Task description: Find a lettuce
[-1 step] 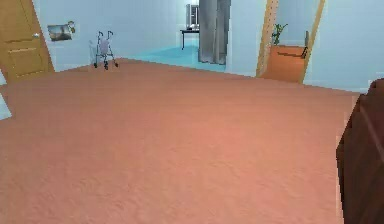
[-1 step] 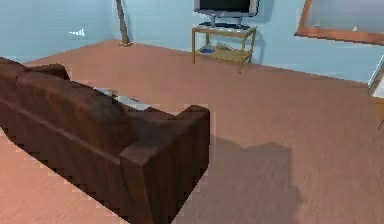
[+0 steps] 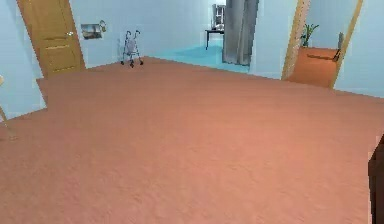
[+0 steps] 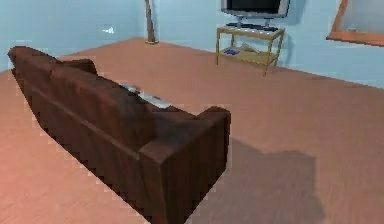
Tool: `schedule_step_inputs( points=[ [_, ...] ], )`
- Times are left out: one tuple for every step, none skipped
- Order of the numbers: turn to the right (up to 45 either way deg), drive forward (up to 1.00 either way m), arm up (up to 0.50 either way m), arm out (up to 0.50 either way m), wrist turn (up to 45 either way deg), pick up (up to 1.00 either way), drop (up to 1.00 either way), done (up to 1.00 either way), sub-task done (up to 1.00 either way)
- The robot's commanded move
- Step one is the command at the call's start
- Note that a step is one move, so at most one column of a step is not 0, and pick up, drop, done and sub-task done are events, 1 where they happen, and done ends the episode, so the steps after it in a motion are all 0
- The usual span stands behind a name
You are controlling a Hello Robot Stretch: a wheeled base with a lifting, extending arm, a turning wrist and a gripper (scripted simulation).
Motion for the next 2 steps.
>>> schedule_step_inputs(
  points=[
    [0.0,1.00,0.00,0.00,0.0,0.00,0.00,0.00,0.00],
    [0.0,1.00,0.00,0.00,0.0,0.00,0.00,0.00,0.00]
  ],
)
